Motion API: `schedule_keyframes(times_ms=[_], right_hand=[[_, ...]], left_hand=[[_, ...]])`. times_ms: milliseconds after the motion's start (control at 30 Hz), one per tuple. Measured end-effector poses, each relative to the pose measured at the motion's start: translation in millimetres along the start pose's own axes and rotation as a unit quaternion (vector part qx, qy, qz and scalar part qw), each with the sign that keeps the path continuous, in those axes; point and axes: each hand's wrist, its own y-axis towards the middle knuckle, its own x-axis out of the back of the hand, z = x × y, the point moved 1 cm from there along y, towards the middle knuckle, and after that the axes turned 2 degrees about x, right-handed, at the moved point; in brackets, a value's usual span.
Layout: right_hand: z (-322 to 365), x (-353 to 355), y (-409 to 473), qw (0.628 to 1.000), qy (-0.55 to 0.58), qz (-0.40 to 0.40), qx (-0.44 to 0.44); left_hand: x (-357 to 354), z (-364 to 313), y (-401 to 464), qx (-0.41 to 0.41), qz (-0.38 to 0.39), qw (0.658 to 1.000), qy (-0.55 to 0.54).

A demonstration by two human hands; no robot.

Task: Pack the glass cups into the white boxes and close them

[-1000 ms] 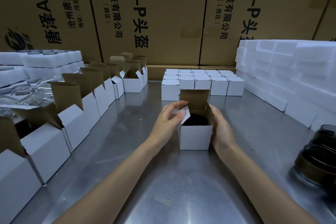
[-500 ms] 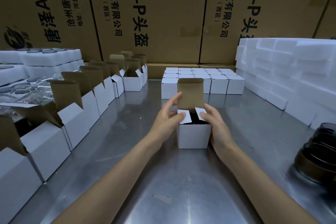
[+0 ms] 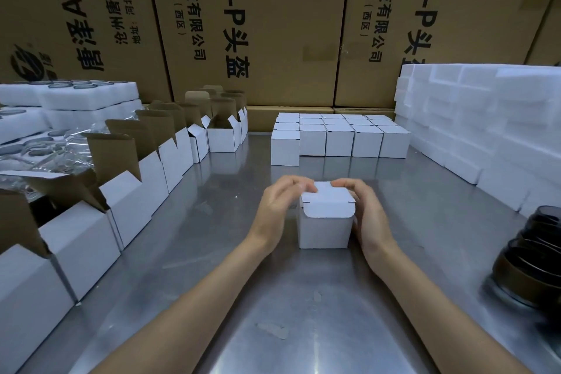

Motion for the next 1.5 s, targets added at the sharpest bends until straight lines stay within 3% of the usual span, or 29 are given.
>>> schedule_keyframes(times_ms=[167, 367, 700, 833, 1133, 1367, 1500], right_hand=[[1.5, -2.4, -3.9, 1.000, -0.013, 0.013, 0.021], [7.0, -5.5, -8.8, 0.999, -0.011, 0.027, 0.041], [3.2, -2.9, -7.1, 0.996, -0.040, 0.025, 0.076], [2.3, -2.7, -8.3, 0.997, -0.033, 0.037, 0.063], [-2.6, -4.1, -4.1, 0.990, -0.090, 0.064, 0.092], [-10.6, -0.8, -9.1, 0.964, -0.212, -0.064, 0.144], [-13.8, -0.4, -6.6, 0.956, -0.250, -0.073, 0.135]], left_hand=[[-3.4, 5.9, -8.9, -0.080, 0.024, 0.987, 0.137], [-5.5, -2.1, -6.1, -0.023, -0.034, 0.994, 0.097], [-0.5, -3.3, -8.8, -0.007, 0.025, 0.997, 0.074], [-0.1, -2.8, -6.1, 0.025, 0.020, 0.999, 0.017], [-2.8, 3.6, -2.9, 0.073, 0.058, 0.996, 0.009], [-3.0, 12.8, -6.7, 0.059, -0.048, 0.997, 0.035], [-2.2, 22.8, -6.6, 0.044, -0.055, 0.994, 0.078]])
